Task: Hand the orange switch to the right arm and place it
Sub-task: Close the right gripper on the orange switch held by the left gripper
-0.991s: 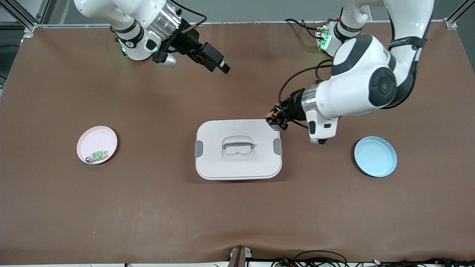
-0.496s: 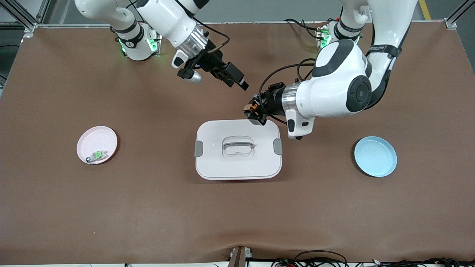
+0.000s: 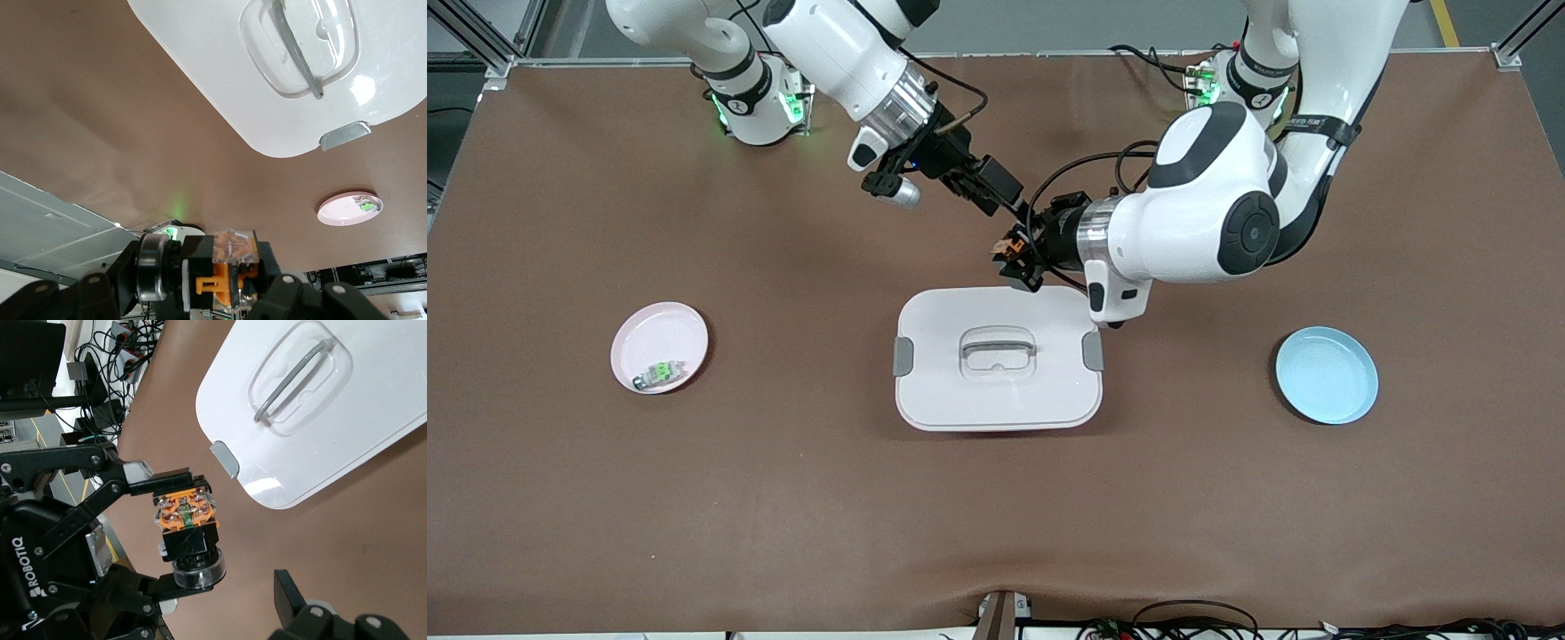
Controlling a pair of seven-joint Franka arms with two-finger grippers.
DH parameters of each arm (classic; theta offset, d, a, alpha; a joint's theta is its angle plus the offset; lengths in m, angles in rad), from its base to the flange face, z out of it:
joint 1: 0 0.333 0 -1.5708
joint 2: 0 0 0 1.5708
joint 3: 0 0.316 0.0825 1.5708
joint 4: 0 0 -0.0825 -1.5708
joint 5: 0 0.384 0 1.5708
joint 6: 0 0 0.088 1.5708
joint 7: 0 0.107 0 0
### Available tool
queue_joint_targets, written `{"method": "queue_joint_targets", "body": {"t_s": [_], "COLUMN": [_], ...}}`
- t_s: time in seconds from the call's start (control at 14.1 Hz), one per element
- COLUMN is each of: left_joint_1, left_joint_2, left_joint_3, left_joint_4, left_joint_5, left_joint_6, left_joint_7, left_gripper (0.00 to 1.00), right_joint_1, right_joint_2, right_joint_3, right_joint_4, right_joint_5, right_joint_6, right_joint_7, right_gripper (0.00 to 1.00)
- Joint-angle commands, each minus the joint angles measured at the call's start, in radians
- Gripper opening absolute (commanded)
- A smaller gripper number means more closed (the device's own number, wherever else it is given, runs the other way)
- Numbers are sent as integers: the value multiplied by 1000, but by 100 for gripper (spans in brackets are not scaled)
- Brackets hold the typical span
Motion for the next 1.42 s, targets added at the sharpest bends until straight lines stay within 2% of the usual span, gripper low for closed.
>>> {"method": "queue_joint_targets", "body": {"t_s": [0.0,0.85,0.92,1.2,1.35], "left_joint_1": [-6,-20,-20,-21,-20], "left_joint_2": [9,15,13,7,7], "left_joint_3": [0,0,0,-2,-2], "left_joint_4": [25,26,26,28,26], "left_joint_5": [-16,-14,-14,-14,-14], "left_joint_6": [-5,-5,-5,-5,-5], "left_joint_7": [-20,-19,-19,-20,-20], "left_gripper": [0,0,0,0,0], "right_joint_1": [6,6,6,4,3], "right_joint_2": [39,82,82,89,89], "right_joint_3": [-11,-12,-12,-12,-12], "right_joint_4": [30,68,68,76,78], "right_joint_5": [20,20,20,20,20], "right_joint_6": [-2,-1,-1,6,4], "right_joint_7": [7,25,25,24,22], "right_gripper": [100,100,96,40,20]}}
